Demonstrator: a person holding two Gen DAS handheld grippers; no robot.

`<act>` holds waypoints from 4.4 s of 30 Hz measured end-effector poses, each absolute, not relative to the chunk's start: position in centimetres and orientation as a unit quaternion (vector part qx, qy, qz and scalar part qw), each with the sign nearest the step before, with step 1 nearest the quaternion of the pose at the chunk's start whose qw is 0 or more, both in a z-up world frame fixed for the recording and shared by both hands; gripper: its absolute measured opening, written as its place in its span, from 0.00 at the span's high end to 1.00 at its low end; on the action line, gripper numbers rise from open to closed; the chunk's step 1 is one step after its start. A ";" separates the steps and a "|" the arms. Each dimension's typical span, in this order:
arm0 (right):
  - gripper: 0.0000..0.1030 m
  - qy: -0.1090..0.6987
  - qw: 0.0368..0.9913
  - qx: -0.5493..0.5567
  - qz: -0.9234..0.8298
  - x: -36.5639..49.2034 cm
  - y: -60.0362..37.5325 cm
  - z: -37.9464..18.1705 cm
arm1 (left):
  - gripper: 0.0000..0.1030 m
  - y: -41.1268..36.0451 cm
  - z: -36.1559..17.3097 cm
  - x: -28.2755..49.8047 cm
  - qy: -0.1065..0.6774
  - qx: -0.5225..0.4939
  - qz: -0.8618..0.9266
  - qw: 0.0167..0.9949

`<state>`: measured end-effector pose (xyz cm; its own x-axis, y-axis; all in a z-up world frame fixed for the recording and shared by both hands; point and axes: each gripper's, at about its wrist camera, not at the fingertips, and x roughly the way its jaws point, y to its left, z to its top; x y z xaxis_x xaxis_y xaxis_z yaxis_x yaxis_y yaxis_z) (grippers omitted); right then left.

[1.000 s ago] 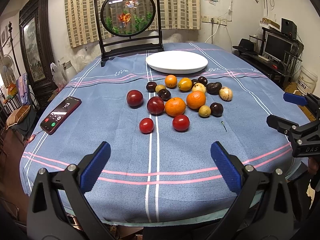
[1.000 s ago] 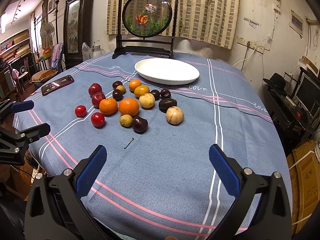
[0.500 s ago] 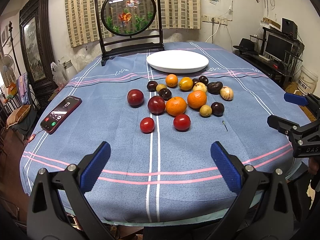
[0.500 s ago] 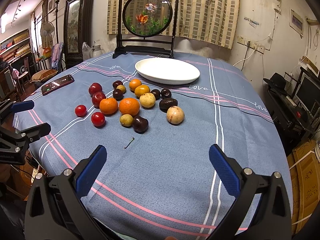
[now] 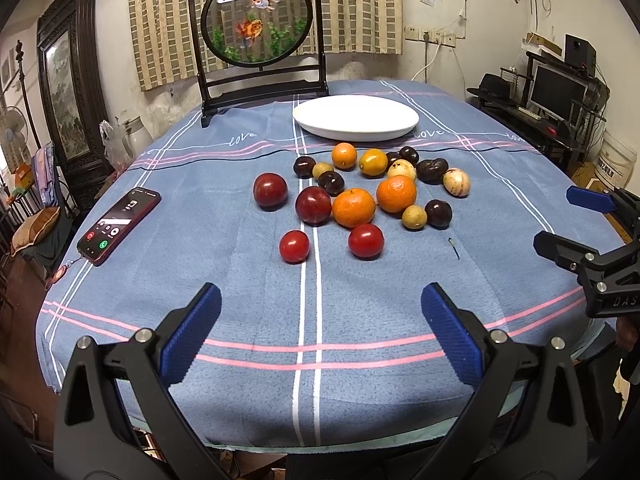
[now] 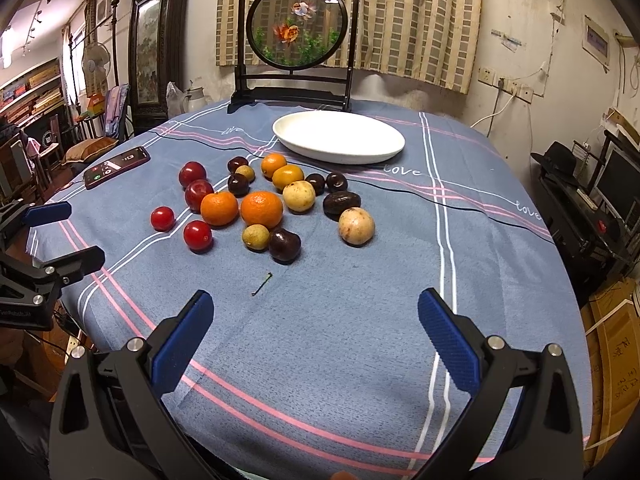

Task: Organize fruits
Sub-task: 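Carry a cherry tomato in the left tool while the right tool carries a dark plum to the plate, then carry a cherry tomato in the left tool while the right tool carries a yellow fruit to the plate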

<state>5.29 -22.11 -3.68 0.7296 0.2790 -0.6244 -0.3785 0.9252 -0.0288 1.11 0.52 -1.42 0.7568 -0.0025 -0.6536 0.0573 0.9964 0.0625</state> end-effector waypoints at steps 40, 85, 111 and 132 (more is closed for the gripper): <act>0.69 0.425 0.858 -0.038 0.286 16.1 -19.0 -7.3 | 0.38 0.8 -4.4 8.4 0.386 0.011 -0.126 0.914; 0.56 0.426 0.879 -0.002 0.213 42.7 -18.5 -5.5 | 0.47 -2.4 -1.9 41.4 0.484 0.036 -0.094 0.869; 0.45 0.389 0.872 -0.059 0.292 15.1 -15.6 -5.9 | 0.09 4.5 -3.2 10.6 0.397 0.019 -0.106 0.912; 0.61 0.436 0.857 -0.072 0.265 16.7 -13.7 -8.4 | 0.10 6.0 -4.5 9.5 0.404 0.000 -0.099 0.909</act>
